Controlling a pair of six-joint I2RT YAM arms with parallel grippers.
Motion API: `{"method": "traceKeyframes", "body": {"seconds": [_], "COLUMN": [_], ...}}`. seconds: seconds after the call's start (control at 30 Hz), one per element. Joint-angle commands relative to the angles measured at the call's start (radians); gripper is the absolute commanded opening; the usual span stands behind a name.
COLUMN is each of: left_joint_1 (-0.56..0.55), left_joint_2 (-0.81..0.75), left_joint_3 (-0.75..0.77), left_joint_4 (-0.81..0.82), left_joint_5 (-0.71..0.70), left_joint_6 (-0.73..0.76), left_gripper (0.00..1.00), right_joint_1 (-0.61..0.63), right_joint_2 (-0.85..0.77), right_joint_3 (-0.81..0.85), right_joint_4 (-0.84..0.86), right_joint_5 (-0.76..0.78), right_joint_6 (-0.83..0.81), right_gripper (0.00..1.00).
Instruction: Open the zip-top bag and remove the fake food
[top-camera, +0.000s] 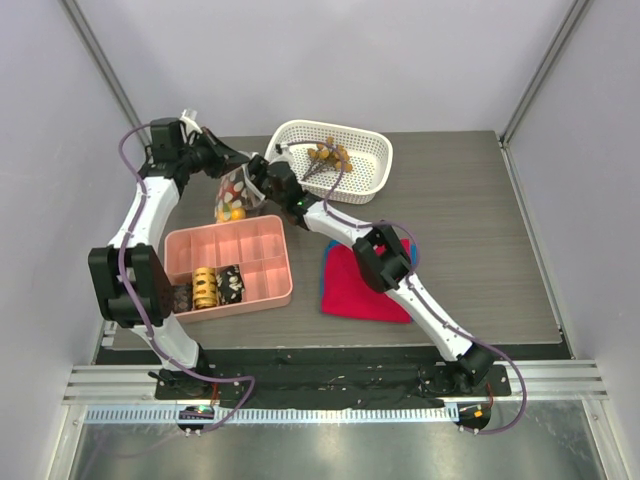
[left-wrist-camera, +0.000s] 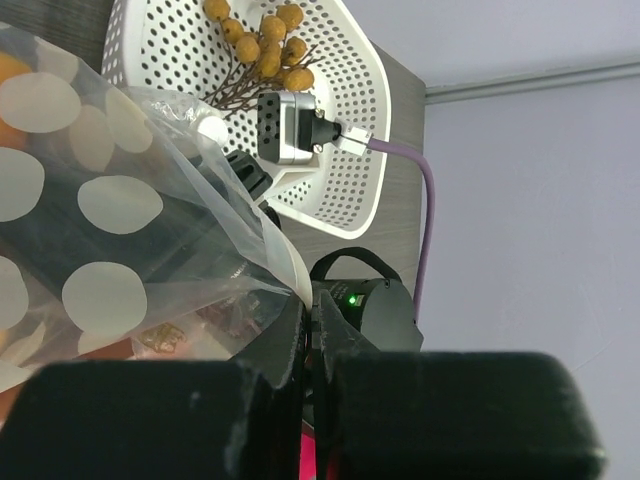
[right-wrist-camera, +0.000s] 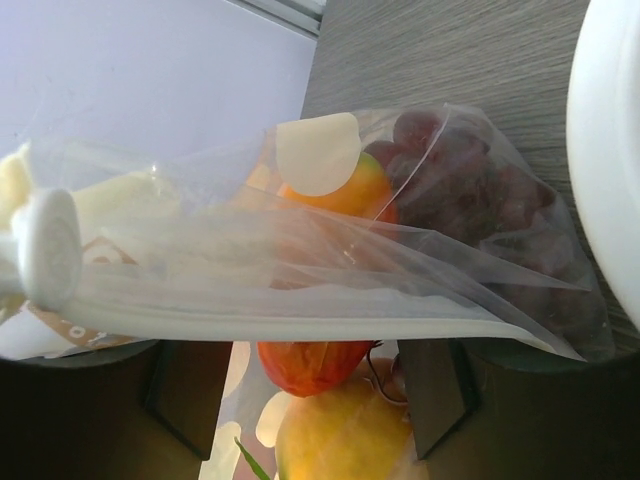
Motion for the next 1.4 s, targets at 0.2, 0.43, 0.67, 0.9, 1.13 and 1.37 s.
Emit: {"method": "traceKeyframes", "body": {"seconds": [0.2,0.43,0.67,0.9,1.13,1.37], "left_joint_1": [-0.012,0.032,0.129,0.173,0.173,0.175], "left_joint_2": [-0.083,-0.094,-0.017,0.051,0.048,0.032], "left_joint_3": [-0.019,-0.013,0.081,0.210,0.197,0.145], "left_joint_4": [0.098,0.006,-0.034,-0.086,-0.058,-0.081], "left_joint_5": [0.077,-0.123,-0.260,-0.210,-0.122,-0.179], "left_joint_6": [0.009,0.055,0.063,0.078,0.066,0.087], "left_gripper": [0.00,0.00,0.00,0.00,0.00,0.00], "right_joint_1": [-0.004,0.008,0.010,0.018,0.054,0.044], "right_joint_2": [0.080,-0.065,-0.276,-0.353,-0.452,-0.600], "right_joint_3": [0.096,0.000,-0.199,-0.248,-0.410,-0.613], "right_joint_4": [0.109,0.155,0.129,0.057,0.126,0.435], "right_joint_5": [0.007,-0.044,-0.061,-0.219,-0.195,0.054], "right_joint_6": [0.001,-0.158,-0.235,-0.535,-0.816,-0.815], "right_gripper": [0.16,0.01,0.01,0.01,0.01,0.01]}}
